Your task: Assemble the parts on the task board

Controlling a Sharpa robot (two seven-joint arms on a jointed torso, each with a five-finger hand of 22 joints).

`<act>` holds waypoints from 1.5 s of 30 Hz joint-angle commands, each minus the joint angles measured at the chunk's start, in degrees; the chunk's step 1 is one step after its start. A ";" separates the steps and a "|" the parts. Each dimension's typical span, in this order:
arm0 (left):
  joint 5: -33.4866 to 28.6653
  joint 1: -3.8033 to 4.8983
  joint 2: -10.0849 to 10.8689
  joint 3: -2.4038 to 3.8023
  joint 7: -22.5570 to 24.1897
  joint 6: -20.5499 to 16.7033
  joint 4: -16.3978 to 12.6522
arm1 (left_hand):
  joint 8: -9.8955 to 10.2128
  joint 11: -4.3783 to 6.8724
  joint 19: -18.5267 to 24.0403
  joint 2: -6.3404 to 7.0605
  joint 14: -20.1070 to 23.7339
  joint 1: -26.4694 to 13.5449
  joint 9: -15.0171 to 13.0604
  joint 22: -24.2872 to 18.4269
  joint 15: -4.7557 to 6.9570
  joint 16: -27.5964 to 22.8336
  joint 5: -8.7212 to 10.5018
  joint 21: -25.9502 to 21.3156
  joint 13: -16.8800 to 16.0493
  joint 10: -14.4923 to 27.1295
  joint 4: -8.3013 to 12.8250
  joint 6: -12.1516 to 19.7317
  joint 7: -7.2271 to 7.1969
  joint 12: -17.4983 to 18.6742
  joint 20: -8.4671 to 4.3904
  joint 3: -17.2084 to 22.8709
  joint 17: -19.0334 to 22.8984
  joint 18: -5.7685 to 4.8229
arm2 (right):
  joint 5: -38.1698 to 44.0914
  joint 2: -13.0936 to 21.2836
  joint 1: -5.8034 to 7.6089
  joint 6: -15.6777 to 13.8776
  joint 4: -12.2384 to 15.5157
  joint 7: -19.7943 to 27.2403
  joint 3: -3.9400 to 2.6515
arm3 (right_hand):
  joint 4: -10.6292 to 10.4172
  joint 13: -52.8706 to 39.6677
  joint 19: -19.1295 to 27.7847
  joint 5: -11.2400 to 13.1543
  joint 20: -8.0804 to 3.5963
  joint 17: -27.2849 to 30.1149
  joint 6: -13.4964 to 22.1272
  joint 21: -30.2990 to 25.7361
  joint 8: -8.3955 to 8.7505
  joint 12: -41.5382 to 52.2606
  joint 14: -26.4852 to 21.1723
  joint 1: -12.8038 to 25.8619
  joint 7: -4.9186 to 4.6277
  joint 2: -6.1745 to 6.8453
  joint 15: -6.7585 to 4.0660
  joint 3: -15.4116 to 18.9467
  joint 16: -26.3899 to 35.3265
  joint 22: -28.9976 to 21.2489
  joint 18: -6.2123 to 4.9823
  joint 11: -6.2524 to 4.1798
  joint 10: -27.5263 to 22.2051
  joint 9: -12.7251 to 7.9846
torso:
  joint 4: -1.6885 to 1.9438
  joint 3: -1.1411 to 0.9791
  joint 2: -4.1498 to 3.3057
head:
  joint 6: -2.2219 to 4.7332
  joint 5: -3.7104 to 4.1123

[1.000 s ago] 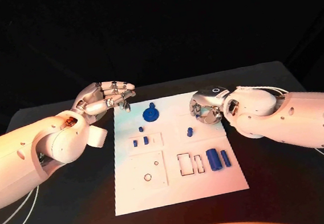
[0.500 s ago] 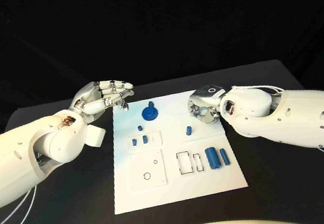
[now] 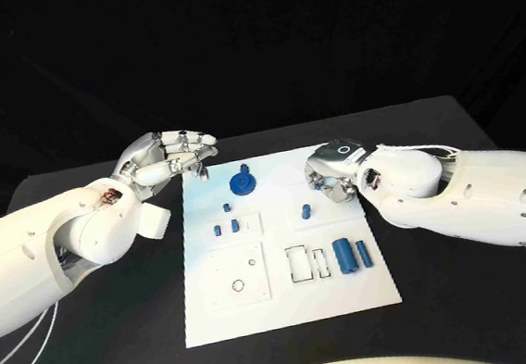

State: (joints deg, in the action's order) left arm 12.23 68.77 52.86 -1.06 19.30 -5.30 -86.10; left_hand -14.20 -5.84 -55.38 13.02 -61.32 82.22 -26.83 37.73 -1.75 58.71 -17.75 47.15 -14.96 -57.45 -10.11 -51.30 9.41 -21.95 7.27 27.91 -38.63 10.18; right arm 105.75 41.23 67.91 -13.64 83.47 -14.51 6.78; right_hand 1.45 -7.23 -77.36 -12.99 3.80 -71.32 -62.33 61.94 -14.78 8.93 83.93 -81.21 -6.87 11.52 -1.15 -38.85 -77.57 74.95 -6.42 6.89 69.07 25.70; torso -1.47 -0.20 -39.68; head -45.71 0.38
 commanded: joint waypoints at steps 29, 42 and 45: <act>0.81 0.01 0.00 0.04 0.08 0.37 0.01 | 0.26 -0.37 -0.53 -0.45 0.33 0.50 0.17 -0.21 -0.34 -0.44 -0.08 -0.48 0.25 0.05 -0.01 0.23 0.42 0.48 0.15 -0.48 0.12 0.34 | -7.62 2.72 -0.84 -6.31 1.76 0.88 0.06 | 0.41 -0.16 -0.57 0.34 0.15 -0.09 -0.64 0.63 0.01 -0.18 2.49 1.12 -0.06 -0.19 -0.55 -0.09 -0.10 1.44 0.73 -4.03 4.84 0.06 | -0.02 0.03 -0.02 | 0.09 -0.11; 0.81 0.01 -0.05 0.04 0.01 0.37 0.11 | 0.35 -0.42 -0.57 -0.42 0.35 0.55 0.21 -0.25 -0.38 -0.46 -0.08 -0.54 0.31 0.14 0.01 0.35 0.48 0.61 0.17 -0.54 0.13 0.34 | -9.41 2.90 -0.69 -4.67 1.60 1.42 -0.15 | 0.48 -0.13 -0.38 0.57 0.17 0.01 -0.60 0.26 0.10 -0.37 2.47 1.27 -0.09 -0.20 -0.55 -0.15 -0.05 1.31 0.64 -4.01 4.79 0.02 | -0.08 0.02 0.04 | -0.02 -0.06; 0.81 0.01 -0.05 0.04 -0.03 0.36 0.11 | 0.35 -0.42 -0.57 -0.42 0.35 0.55 0.21 -0.25 -0.38 -0.46 -0.08 -0.54 0.31 0.14 0.01 0.35 0.48 0.61 0.17 -0.54 0.13 0.34 | -9.75 2.67 -0.65 -3.84 1.31 1.52 -0.15 | 0.56 -0.02 -0.17 0.99 0.21 0.05 -0.32 -0.07 0.38 -0.82 2.44 1.55 -0.24 -0.26 -0.39 -0.22 -0.04 1.24 0.58 -3.86 4.47 -0.08 | -0.08 0.04 0.02 | -0.02 -0.03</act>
State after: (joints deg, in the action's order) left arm 12.78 68.77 52.86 -1.06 19.01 -5.33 -85.95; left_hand -14.20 -5.84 -55.59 12.79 -61.11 82.45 -26.70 37.54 -1.95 58.50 -17.75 46.94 -14.73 -57.45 -10.12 -51.10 9.61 -21.74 7.47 27.59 -38.59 10.18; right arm 96.99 43.99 67.22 -18.96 84.90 -13.65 6.66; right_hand 1.76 -7.33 -77.56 -12.01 4.01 -71.30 -62.52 61.97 -14.55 8.25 84.14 -80.17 -7.04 11.19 -1.34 -39.14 -77.57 74.92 -6.52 4.61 72.27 25.66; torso -1.53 -0.17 -39.67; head -45.74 0.32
